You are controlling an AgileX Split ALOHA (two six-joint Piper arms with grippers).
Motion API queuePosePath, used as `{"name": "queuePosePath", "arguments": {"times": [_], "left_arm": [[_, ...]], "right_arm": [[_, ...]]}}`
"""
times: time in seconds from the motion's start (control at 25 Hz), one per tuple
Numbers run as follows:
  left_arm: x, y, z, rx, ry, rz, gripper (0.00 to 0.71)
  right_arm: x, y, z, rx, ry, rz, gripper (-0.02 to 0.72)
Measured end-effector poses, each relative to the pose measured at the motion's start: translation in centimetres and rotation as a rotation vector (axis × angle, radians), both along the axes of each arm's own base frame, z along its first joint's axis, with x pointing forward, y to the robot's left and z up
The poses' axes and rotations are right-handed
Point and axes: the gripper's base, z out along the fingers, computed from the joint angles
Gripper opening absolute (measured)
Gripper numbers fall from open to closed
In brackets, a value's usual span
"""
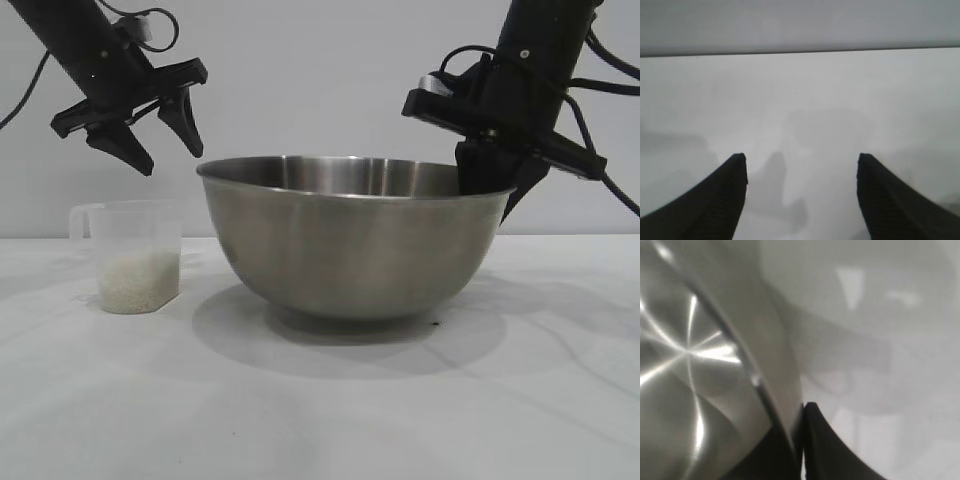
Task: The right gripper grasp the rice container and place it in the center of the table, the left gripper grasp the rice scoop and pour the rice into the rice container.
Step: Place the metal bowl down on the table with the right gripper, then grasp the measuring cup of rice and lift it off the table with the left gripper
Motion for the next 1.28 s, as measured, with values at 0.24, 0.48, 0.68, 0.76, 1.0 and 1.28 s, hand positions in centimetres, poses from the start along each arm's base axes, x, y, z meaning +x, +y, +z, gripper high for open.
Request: {"name": "queuePosePath", "arguments": {"times": [0.24,0.48,0.68,0.76,1.0,1.28], "left_arm": [[0.0,0.0,0.0,0.0,0.0,0.0,0.419],[-0.1,0.0,0.0,-0.001,0.009,-0.006,0.419],[-0.1,-0.1,-0.1,-0.002,0.014,-0.009,0.419],[-0.1,-0.1,-0.1,-0.002,0.014,-0.009,0.419],[-0.1,-0.1,-0.1,-0.003,0.017,-0.011,0.419],[-0.2,-0.1,-0.1,-0.003,0.018,-0.012,0.419]], "right_arm": [[0.1,0.3,0.1,0.019,0.004,-0.008,0.139],[1.0,0.6,2.0,0.038,-0.026,0.012,0.481],[2.7,0.9,5.0,0.044,-0.144,0.028,0.511],[3.2,0.8,6.3,0.03,-0.196,0.039,0.511],[2.8,-0.8,10.5,-0.099,-0.336,0.086,0.511],[2.1,-5.0,14.9,-0.218,-0.449,0.028,0.511]]}}
